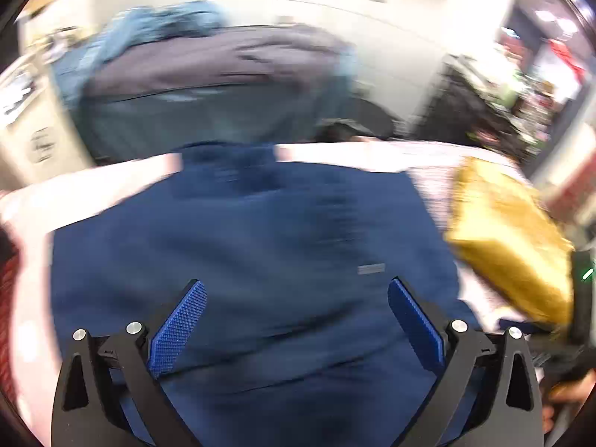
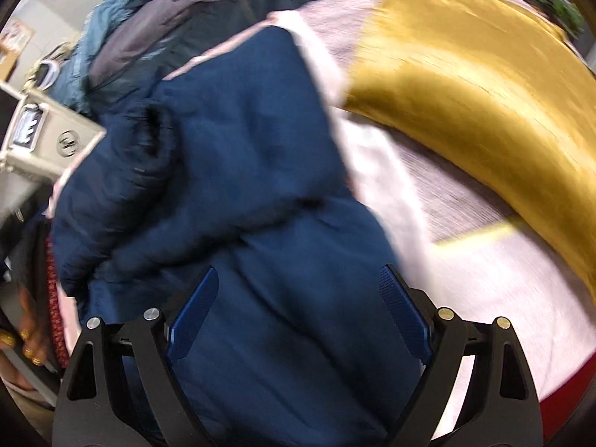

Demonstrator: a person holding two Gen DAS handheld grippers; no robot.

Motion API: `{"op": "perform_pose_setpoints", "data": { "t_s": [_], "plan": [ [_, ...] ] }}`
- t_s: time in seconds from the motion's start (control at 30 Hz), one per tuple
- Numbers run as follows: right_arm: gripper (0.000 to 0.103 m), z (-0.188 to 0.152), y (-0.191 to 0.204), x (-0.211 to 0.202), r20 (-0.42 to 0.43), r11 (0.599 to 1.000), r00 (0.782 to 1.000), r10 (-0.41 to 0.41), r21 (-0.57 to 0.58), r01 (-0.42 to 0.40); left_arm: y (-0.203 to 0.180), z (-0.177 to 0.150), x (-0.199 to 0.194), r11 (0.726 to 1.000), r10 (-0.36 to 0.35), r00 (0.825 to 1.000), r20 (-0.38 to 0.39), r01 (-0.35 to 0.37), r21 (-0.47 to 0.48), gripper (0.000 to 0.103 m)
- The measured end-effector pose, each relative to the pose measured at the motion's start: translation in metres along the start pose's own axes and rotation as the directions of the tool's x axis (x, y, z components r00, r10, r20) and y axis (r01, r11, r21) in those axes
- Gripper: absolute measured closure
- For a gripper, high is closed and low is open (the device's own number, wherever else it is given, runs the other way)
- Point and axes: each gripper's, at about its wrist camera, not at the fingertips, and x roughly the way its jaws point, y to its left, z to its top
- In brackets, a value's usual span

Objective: Fold large clothes

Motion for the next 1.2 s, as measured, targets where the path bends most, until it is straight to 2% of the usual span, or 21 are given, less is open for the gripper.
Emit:
{"op": "perform_pose_setpoints", "data": {
  "t_s": [0.1, 0.2, 0.3, 0.4, 0.47, 0.53, 0.63, 0.7, 0.73, 0.77, 0.83, 0.87, 0.97, 1.2],
  "plan": [
    [0.016, 0.024, 0.043, 0.012, -0.020, 0.994, 0.997, 0.078, -0.069, -0.079, 0.060, -0.016, -0.002, 0.986, 0.147, 0.988, -0.037, -0.150, -0.076, 0.007],
    [0.021, 0.044, 0.086, 0.021, -0.026, 0.980, 0.993, 0.119, -0.157, -0.122, 0.111, -0.027, -0.006, 0.957, 0.224, 0.972, -0.070, -0.233, -0.174, 0.007],
    [0.030, 0.063, 0.132, 0.039, -0.027, 0.958, 0.995, 0.100, -0.269, -0.103, 0.139, -0.034, -0.011, 0.933, 0.266, 0.960, -0.081, -0.278, -0.230, 0.007],
    [0.038, 0.078, 0.151, 0.059, -0.039, 0.955, 0.997, 0.061, -0.288, -0.069, 0.151, -0.033, -0.007, 0.926, 0.273, 0.957, -0.096, -0.288, -0.245, 0.007],
    [0.080, 0.085, 0.155, 0.082, -0.071, 0.953, 0.997, -0.006, -0.302, -0.016, 0.151, -0.032, 0.001, 0.929, 0.270, 0.956, -0.110, -0.289, -0.232, 0.007],
    [0.086, 0.087, 0.150, 0.091, -0.083, 0.956, 0.996, -0.012, -0.293, -0.013, 0.149, -0.030, 0.006, 0.931, 0.275, 0.954, -0.118, -0.295, -0.213, 0.007],
    [0.087, 0.085, 0.138, 0.071, 0.008, 0.960, 1.000, -0.010, -0.280, 0.012, 0.142, -0.026, 0.010, 0.937, 0.274, 0.956, -0.105, -0.290, -0.195, 0.007],
    [0.087, 0.080, 0.130, 0.057, 0.074, 0.953, 0.995, -0.063, -0.291, 0.082, 0.132, -0.025, 0.012, 0.950, 0.245, 0.966, -0.082, -0.256, -0.180, 0.007],
    [0.087, 0.077, 0.126, 0.056, 0.081, 0.952, 0.994, -0.080, -0.289, 0.100, 0.126, -0.024, 0.019, 0.957, 0.232, 0.969, -0.089, -0.243, -0.156, 0.007],
    [0.087, 0.076, 0.119, 0.061, 0.055, 0.954, 0.994, -0.090, -0.282, 0.102, 0.122, -0.025, 0.025, 0.961, 0.231, 0.967, -0.104, -0.244, -0.133, 0.007],
    [0.087, 0.077, 0.108, 0.078, -0.019, 0.962, 0.996, -0.085, -0.263, 0.077, 0.116, -0.029, 0.055, 0.959, 0.253, 0.949, -0.186, -0.272, -0.082, 0.007],
    [0.086, 0.077, 0.104, 0.086, -0.044, 0.963, 0.995, -0.086, -0.262, 0.072, 0.117, -0.032, 0.065, 0.958, 0.252, 0.944, -0.212, -0.274, -0.082, 0.006],
    [0.084, 0.079, 0.106, 0.098, -0.074, 0.961, 0.992, -0.098, -0.265, 0.075, 0.125, -0.044, 0.097, 0.946, 0.276, 0.913, -0.300, -0.313, -0.081, 0.005],
    [0.077, 0.090, 0.113, 0.124, -0.109, 0.953, 0.985, -0.131, -0.288, 0.095, 0.128, -0.045, 0.115, 0.951, 0.273, 0.916, -0.294, -0.304, -0.062, 0.005]
  ]
}}
